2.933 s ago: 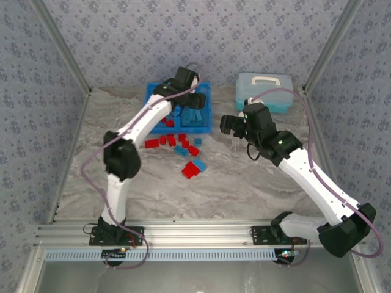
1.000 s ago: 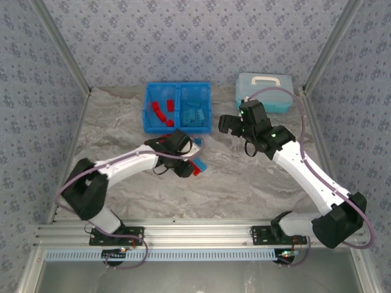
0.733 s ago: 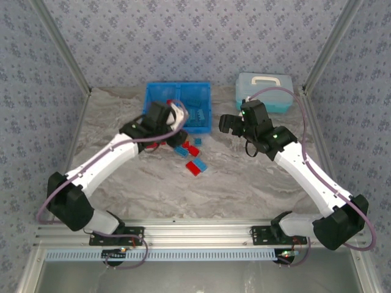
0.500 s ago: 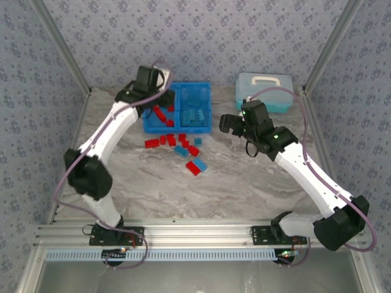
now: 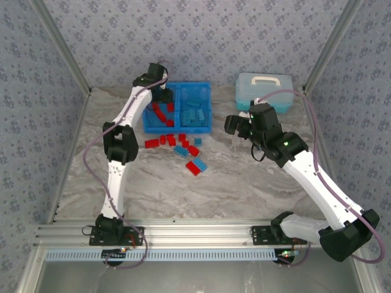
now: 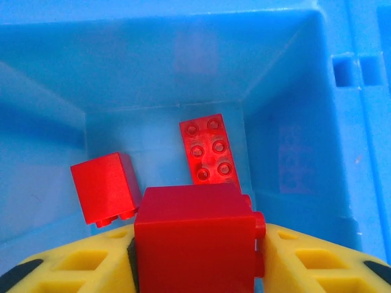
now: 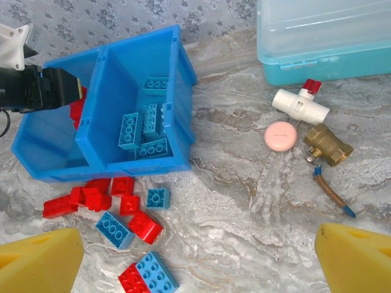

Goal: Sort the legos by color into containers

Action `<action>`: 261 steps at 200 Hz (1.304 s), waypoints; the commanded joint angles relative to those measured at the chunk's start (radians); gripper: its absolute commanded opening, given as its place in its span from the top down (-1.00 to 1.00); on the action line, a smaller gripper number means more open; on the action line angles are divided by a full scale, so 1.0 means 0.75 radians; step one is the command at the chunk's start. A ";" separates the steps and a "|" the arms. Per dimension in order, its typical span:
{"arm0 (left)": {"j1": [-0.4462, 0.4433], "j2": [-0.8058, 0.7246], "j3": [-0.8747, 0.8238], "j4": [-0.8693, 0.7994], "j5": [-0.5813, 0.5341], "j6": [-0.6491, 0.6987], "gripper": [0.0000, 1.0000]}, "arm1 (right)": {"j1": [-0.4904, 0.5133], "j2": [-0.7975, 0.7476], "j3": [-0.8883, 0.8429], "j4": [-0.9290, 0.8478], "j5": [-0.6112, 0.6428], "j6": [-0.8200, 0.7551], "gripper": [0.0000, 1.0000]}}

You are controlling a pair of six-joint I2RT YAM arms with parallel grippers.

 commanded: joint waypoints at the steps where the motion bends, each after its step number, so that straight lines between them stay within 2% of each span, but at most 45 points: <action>1: 0.010 -0.064 0.087 -0.048 0.008 -0.021 -0.09 | 0.007 -0.014 -0.012 -0.028 0.029 0.032 -1.00; 31: 0.010 -0.170 0.064 -0.053 0.011 -0.004 -0.24 | 0.007 0.013 -0.020 -0.003 0.010 0.040 -1.00; 62: 0.011 -0.382 -0.049 -0.053 0.064 0.015 -0.24 | 0.018 0.082 -0.018 -0.002 -0.061 -0.008 -1.00; 93: 0.005 -0.828 -0.544 0.140 0.320 0.098 -0.25 | 0.123 0.210 -0.065 0.046 -0.176 -0.159 -0.99; 110: 0.003 -1.083 -0.864 0.231 0.466 0.194 -0.34 | 0.212 0.320 -0.055 0.044 -0.167 -0.222 -0.98; 124: 0.001 -1.251 -1.076 0.295 0.523 0.275 -0.41 | 0.263 0.436 -0.002 0.044 -0.178 -0.267 -0.97; 149: 0.001 -1.474 -1.357 0.301 0.474 0.401 -0.52 | 0.359 0.660 0.116 0.089 -0.208 -0.398 -0.96; 174: 0.001 -1.639 -1.556 0.321 0.409 0.437 -0.64 | 0.397 0.923 0.323 0.074 -0.221 -0.518 -0.89; 198: 0.001 -1.733 -1.665 0.320 0.418 0.436 -0.98 | 0.389 1.169 0.548 0.028 -0.260 -0.569 -0.62; 227: -0.001 -1.803 -1.740 0.318 0.340 0.438 -0.98 | 0.370 1.382 0.787 -0.072 -0.264 -0.589 -0.38; 261: 0.002 -1.839 -1.811 0.387 0.281 0.422 -0.99 | 0.370 1.488 0.889 -0.129 -0.304 -0.599 -0.19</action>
